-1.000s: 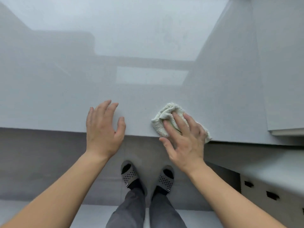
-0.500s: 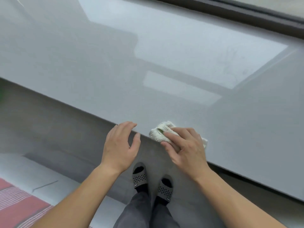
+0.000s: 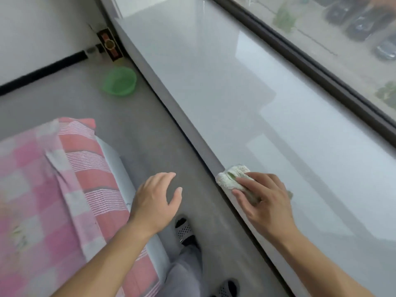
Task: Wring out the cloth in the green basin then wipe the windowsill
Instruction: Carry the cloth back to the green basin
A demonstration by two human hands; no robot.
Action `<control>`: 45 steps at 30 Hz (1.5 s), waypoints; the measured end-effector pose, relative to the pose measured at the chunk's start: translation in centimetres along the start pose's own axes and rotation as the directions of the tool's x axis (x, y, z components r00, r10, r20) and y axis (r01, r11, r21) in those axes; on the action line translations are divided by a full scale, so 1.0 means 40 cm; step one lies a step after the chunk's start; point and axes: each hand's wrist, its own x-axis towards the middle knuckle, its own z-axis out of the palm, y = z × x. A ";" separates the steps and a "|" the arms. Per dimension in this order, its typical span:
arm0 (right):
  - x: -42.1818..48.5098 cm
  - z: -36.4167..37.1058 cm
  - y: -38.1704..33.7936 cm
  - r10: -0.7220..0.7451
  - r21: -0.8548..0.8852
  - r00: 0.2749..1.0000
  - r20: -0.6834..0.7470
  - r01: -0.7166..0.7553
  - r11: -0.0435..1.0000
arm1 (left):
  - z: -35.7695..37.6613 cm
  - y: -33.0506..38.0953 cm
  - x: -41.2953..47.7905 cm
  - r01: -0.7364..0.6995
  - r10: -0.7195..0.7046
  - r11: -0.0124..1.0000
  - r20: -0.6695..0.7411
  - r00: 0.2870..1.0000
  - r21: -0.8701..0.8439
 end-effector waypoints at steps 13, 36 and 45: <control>0.723 0.344 -0.446 -0.249 0.003 0.966 0.068 0.250 0.968 | -0.430 -0.613 0.272 0.403 -0.387 0.911 -0.150 0.910 0.088; 1.905 1.207 -1.041 -0.374 0.068 0.910 0.177 0.368 0.927 | -0.942 -1.445 1.265 0.519 -0.492 0.850 -0.215 0.844 0.092; 2.277 1.498 -1.207 -0.304 0.015 0.941 0.147 0.305 0.952 | -1.104 -1.749 1.693 0.406 -0.390 0.912 -0.181 0.903 0.064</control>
